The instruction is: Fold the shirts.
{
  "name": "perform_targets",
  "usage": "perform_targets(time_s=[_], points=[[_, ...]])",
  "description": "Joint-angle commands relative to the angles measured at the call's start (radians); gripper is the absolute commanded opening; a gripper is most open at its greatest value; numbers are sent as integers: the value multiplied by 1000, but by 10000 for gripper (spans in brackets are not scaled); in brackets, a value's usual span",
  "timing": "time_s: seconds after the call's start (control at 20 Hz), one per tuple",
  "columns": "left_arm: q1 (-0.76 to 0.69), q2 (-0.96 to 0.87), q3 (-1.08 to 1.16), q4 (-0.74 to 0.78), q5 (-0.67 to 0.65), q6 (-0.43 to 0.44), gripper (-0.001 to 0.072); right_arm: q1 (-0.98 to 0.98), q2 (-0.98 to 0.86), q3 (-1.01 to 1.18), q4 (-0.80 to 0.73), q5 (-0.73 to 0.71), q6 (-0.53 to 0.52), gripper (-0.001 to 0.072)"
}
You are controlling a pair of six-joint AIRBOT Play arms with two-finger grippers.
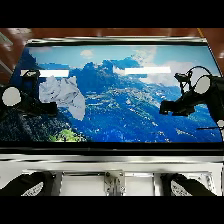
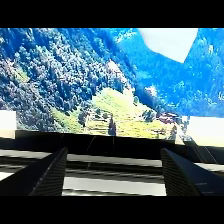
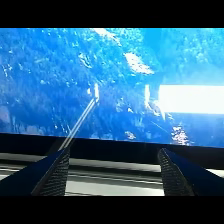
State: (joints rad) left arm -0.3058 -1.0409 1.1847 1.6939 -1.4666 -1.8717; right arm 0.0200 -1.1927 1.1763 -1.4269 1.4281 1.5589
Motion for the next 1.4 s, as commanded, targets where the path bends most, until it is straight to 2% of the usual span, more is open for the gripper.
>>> perform_targets(time_s=[0.0, 0.65, 0.95, 1.05, 1.2, 1.35], points=[[0, -1, 0, 0, 0, 0, 713, 0, 1, 0, 0, 0, 0, 676], [0, -1, 0, 1, 1, 1, 713, 1, 1, 0, 0, 0, 0, 675], [6, -1, -1, 12, 313, 20, 713, 1, 1, 0, 13, -15, 4, 676], [6, -3, -1, -15, 343, -11, 713, 0, 1, 0, 12, -8, 1, 675], [6, -14, -1, -30, 375, -10, 713, 1, 1, 0, -7, -16, 0, 675], [40, -86, 20, -10, 423, 0, 711, 0, 1, 0, -31, -81, 0, 675]])
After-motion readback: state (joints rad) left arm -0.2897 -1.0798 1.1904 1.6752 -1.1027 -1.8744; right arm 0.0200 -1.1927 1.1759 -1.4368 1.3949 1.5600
